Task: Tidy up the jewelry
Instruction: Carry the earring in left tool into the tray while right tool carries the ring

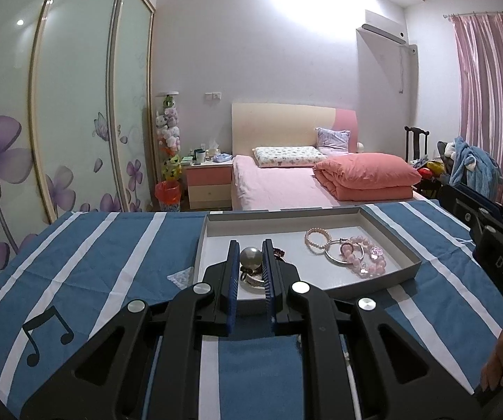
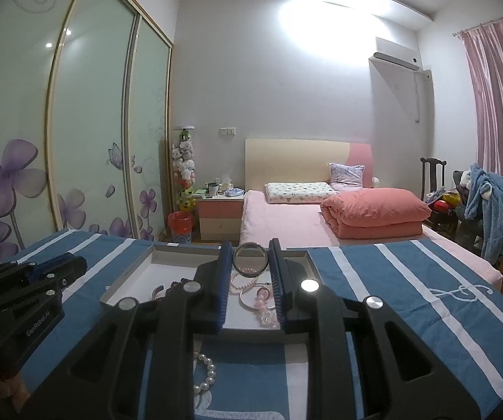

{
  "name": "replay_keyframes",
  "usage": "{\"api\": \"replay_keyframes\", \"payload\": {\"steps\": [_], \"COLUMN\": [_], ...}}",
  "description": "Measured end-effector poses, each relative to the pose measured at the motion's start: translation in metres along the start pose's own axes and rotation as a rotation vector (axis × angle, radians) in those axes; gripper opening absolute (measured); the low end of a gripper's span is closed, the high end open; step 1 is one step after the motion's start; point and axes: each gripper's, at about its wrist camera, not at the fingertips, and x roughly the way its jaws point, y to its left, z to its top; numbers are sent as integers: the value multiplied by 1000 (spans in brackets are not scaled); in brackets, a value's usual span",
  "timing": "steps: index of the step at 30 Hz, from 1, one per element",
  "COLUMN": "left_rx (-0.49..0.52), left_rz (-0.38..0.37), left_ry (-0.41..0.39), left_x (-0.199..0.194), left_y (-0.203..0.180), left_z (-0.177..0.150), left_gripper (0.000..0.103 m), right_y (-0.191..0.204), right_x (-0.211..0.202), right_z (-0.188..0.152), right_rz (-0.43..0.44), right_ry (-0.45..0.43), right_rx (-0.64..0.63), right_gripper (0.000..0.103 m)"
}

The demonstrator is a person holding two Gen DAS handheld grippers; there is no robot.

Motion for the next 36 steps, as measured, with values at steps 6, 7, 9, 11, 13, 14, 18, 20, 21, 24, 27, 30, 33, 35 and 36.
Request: {"api": "replay_keyframes", "payload": {"steps": [6, 7, 9, 11, 13, 14, 18, 20, 21, 24, 27, 30, 33, 35, 36], "left_rx": [8, 9, 12, 14, 18, 22, 31, 38, 42, 43, 25, 29, 40, 40, 38], "left_rz": [0, 0, 1, -1, -5, -8, -20, -31, -35, -51, -66, -75, -82, -80, -81], "left_ry": [-6, -4, -3, -2, 1, 7, 31, 53, 66, 103, 145, 169, 180, 188, 192], "left_x": [8, 10, 15, 20, 28, 33, 52, 66, 73, 90, 108, 119, 127, 132, 134], "left_y": [0, 0, 1, 2, 1, 1, -1, -2, -3, -3, -2, -5, -5, -5, -4], "left_z": [5, 5, 6, 6, 8, 9, 11, 12, 12, 12, 11, 9, 10, 10, 9], "left_gripper": [14, 14, 14, 14, 14, 14, 14, 14, 14, 14, 14, 14, 14, 14, 14], "right_y": [-1, -2, -1, -1, 0, -1, -3, -5, -6, -6, -9, -15, -18, -20, -20], "right_x": [8, 11, 13, 16, 23, 27, 52, 67, 75, 96, 120, 144, 161, 171, 174], "right_z": [5, 5, 5, 6, 6, 7, 9, 9, 9, 8, 5, -1, -7, -10, -11], "right_rz": [-4, -5, -6, -4, -4, -2, 8, 18, 21, 29, 45, 55, 60, 61, 60], "right_ry": [-4, -5, -4, -1, 4, 9, 40, 68, 85, 127, 181, 245, 295, 320, 327], "right_rx": [3, 3, 4, 5, 3, 3, 9, 22, 26, 34, 54, 88, 119, 136, 141], "right_gripper": [22, 22, 22, 22, 22, 22, 22, 22, 22, 22, 22, 22, 22, 22, 22]}}
